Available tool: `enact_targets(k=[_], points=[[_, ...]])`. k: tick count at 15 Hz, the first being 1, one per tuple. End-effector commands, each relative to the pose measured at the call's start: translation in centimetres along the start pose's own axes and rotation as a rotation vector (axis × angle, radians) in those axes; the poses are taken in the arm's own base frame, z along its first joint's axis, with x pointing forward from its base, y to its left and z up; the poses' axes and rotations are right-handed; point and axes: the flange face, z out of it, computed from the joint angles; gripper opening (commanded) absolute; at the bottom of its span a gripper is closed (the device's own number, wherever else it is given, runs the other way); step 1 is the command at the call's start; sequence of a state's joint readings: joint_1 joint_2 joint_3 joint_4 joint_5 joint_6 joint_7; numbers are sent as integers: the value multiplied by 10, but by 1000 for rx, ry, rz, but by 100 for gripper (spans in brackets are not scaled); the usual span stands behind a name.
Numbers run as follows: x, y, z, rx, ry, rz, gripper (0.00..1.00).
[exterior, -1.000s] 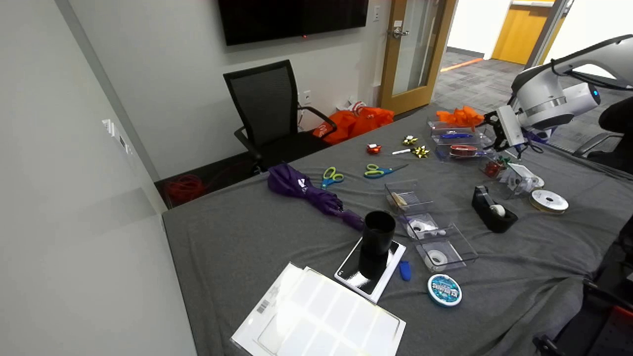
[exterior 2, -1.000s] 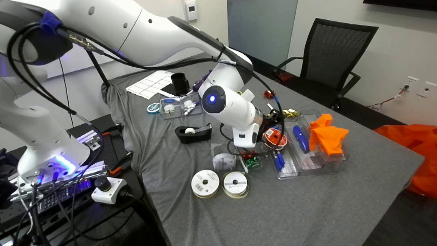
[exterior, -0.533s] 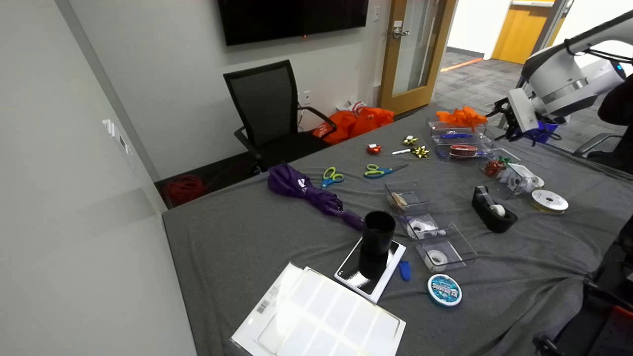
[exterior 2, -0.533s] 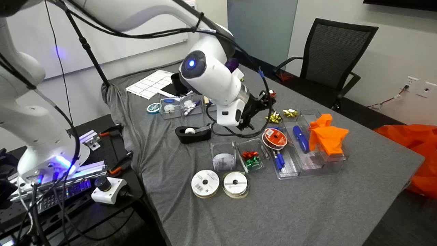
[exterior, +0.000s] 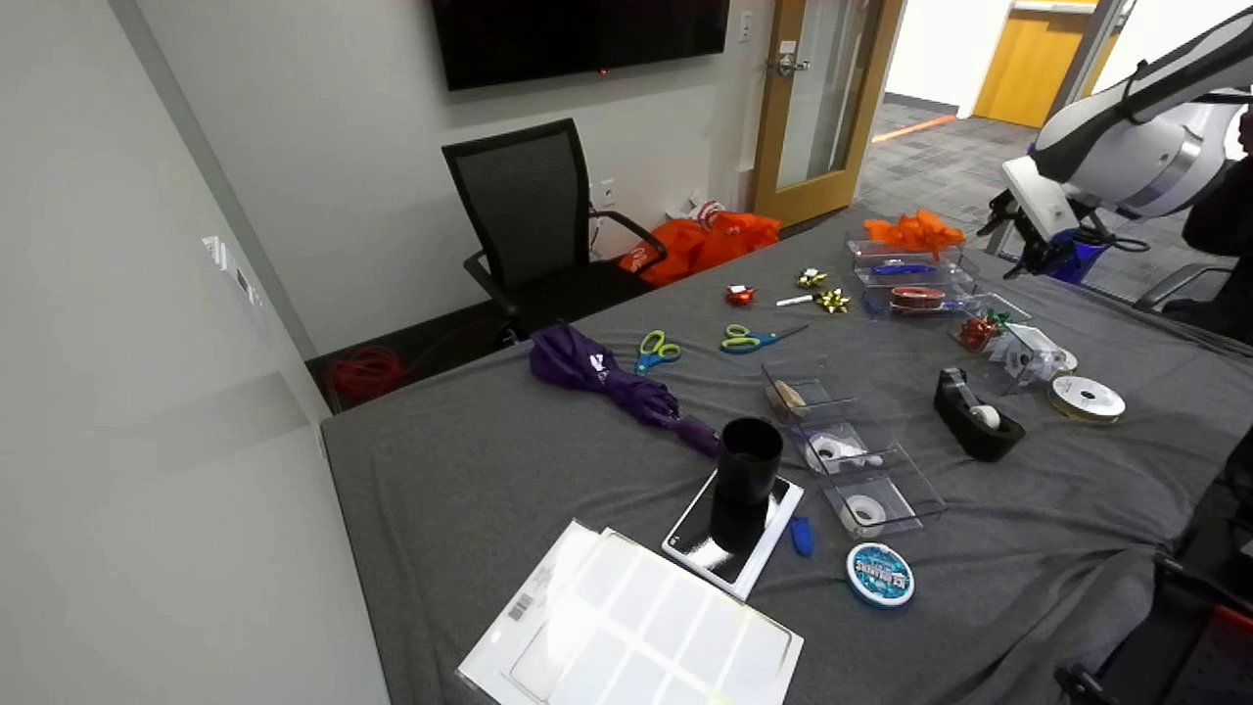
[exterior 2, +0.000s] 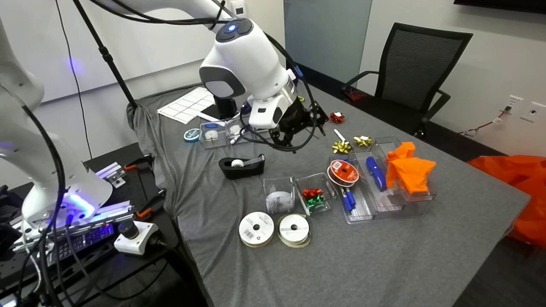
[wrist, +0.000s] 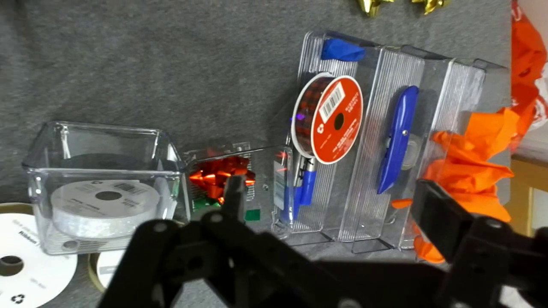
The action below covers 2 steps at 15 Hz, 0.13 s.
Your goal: Move the orange object in the small container to the container on the right
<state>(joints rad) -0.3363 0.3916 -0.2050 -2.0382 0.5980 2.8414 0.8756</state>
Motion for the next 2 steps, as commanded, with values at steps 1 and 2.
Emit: enact_targets(k=[1,2], points=[[-6,-7,-15,-82,-15,19,100],[-7,-9,-18,-96,-20,21,100]])
